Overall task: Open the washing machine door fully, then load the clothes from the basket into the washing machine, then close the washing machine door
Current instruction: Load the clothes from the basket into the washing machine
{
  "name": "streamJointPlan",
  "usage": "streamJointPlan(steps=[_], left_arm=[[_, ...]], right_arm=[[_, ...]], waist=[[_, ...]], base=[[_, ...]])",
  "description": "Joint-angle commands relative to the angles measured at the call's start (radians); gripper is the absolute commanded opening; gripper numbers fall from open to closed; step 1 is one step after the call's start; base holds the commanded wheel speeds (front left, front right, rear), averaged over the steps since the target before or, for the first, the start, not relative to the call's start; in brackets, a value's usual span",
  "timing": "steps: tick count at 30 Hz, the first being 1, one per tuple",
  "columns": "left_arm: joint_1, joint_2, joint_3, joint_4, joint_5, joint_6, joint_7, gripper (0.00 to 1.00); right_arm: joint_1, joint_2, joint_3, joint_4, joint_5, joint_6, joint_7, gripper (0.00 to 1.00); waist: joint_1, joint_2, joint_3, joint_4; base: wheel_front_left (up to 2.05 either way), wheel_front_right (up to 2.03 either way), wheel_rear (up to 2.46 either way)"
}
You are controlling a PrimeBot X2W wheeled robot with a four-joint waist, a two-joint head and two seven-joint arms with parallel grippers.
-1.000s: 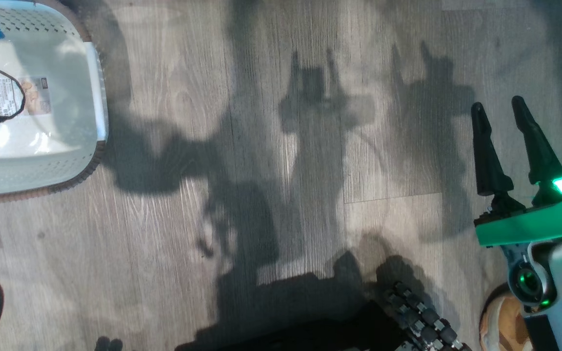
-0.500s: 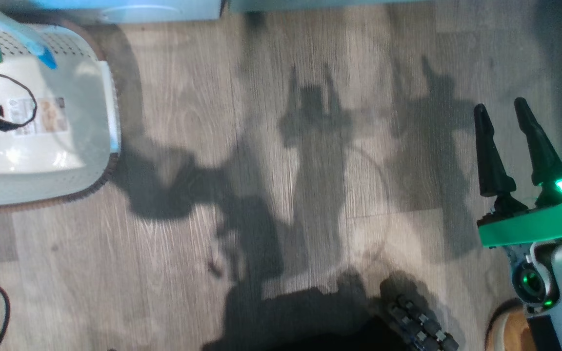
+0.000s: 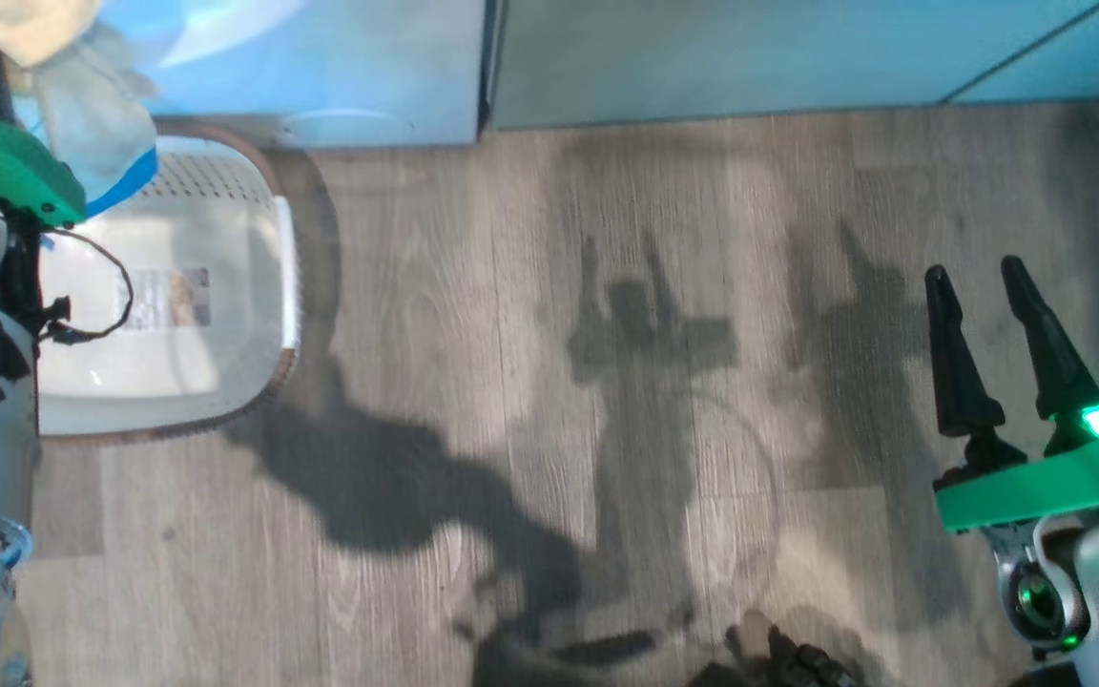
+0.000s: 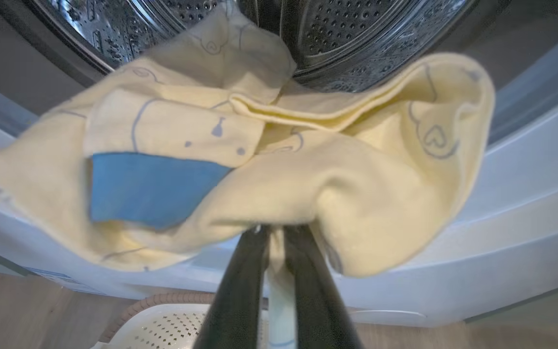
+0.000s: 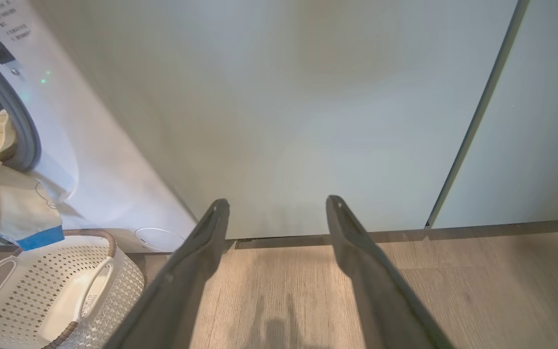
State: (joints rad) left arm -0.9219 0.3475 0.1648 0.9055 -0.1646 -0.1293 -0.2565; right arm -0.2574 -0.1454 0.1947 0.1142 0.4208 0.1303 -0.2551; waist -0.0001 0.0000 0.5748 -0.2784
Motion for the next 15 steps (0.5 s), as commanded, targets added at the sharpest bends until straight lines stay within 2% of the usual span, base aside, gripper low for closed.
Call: streamJointPlan(steps=[1, 6, 15], left_arm=[[0.009, 0.043, 0.004, -0.044, -0.018, -0.001, -0.005, 0.0], [0.016, 0.062, -0.039, -0.074, -0.084, -0.001, -0.005, 0.0], [-0.064, 0.134, -0.118, -0.073, -0.158, -0.001, 0.021, 0.0]], right_arm=[[0.029, -0.02, 0.009, -0.024, -0.003, 0.0, -0.007, 1.0], [0.046, -0.022, 0.006, -0.023, -0.003, 0.0, -0.007, 1.0], [0.05, -0.021, 0.008, -0.026, 0.002, 0.0, -0.007, 1.0]], waist=[[0.0001, 0.0, -0.035, 0.015], [0.0001, 0.0, -0.075, 0.026], [0.0001, 0.0, -0.089, 0.021]], base=[[0.0, 0.0, 0.0], [0.0, 0.0, 0.0], [0.0, 0.0, 0.0]])
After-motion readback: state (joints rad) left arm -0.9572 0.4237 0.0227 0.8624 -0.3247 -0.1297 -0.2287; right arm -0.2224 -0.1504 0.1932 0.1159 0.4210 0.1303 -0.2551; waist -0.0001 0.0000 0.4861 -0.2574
